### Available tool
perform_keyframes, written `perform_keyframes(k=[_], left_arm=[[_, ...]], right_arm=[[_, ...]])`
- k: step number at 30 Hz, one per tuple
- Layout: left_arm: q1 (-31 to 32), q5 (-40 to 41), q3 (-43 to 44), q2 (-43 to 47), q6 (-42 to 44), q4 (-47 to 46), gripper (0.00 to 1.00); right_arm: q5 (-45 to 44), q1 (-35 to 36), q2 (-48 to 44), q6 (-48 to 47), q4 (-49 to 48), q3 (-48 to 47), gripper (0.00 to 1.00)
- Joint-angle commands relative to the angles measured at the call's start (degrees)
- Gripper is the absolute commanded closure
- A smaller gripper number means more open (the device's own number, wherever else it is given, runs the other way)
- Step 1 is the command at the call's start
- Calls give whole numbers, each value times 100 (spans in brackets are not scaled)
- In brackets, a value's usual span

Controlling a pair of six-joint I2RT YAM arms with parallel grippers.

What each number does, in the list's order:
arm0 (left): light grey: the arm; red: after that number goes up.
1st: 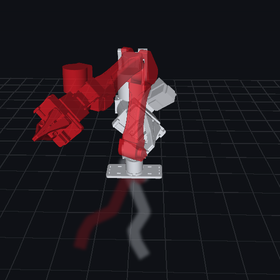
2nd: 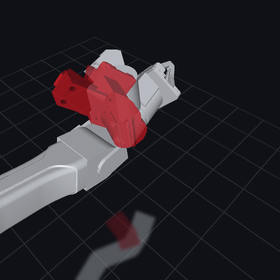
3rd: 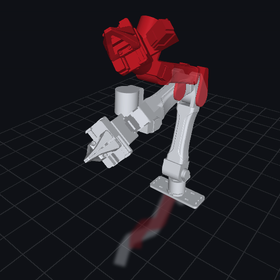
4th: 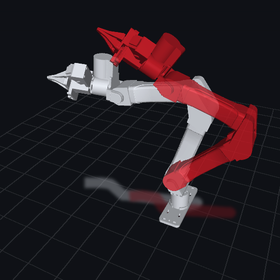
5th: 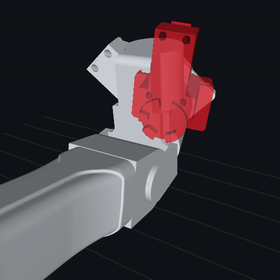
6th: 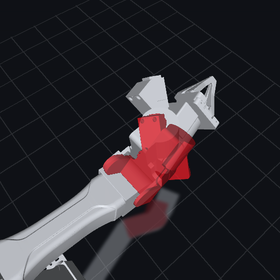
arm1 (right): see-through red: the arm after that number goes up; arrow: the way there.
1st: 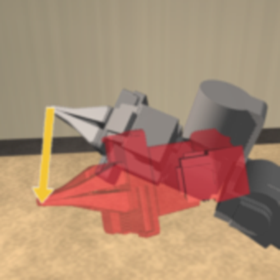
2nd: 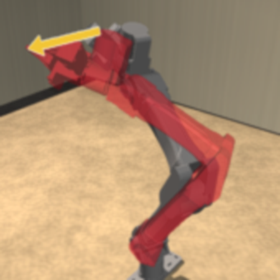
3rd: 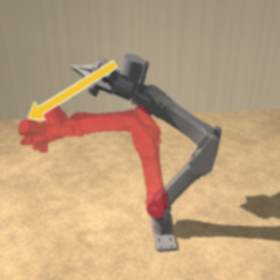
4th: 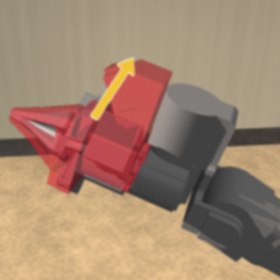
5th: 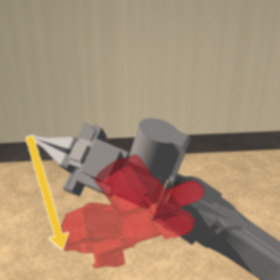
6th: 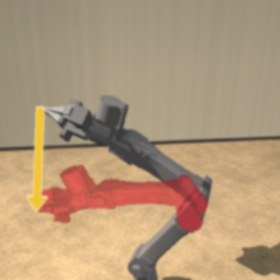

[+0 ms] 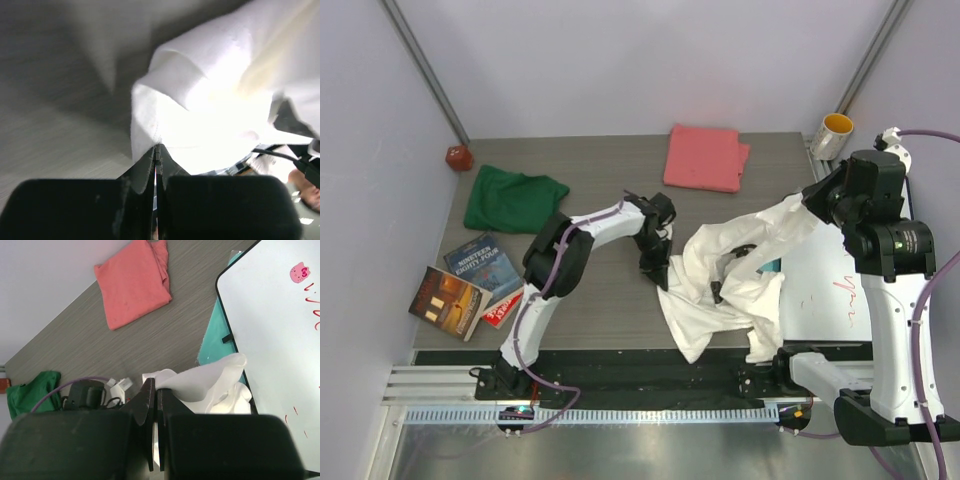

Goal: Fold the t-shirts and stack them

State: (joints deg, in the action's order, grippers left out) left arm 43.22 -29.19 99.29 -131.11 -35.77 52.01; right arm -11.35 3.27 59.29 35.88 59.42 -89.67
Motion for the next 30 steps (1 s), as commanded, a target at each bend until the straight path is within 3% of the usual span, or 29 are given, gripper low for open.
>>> perform_keyframes(k=[1, 11, 14, 18, 19, 30], left_arm=[[-805, 1811, -550, 164, 254, 274, 100], [-1545, 2567, -498, 165, 474, 591, 100], [-1598, 2646, -340, 138, 527, 802, 80], [-1598, 2866, -392, 770, 475, 750, 47], [-1598, 3023, -401, 1067, 457, 680, 45], [-1589, 3420, -577, 1728, 413, 600, 44]], right_arm=[[19, 7, 30, 42, -449, -16, 99], [230, -2, 241, 121, -572, 11, 99], [274, -2, 303, 130, -598, 20, 99], [318, -10, 356, 174, -624, 2, 99], [327, -2, 364, 191, -642, 11, 99], [476, -2, 356, 393, -853, 283, 99]])
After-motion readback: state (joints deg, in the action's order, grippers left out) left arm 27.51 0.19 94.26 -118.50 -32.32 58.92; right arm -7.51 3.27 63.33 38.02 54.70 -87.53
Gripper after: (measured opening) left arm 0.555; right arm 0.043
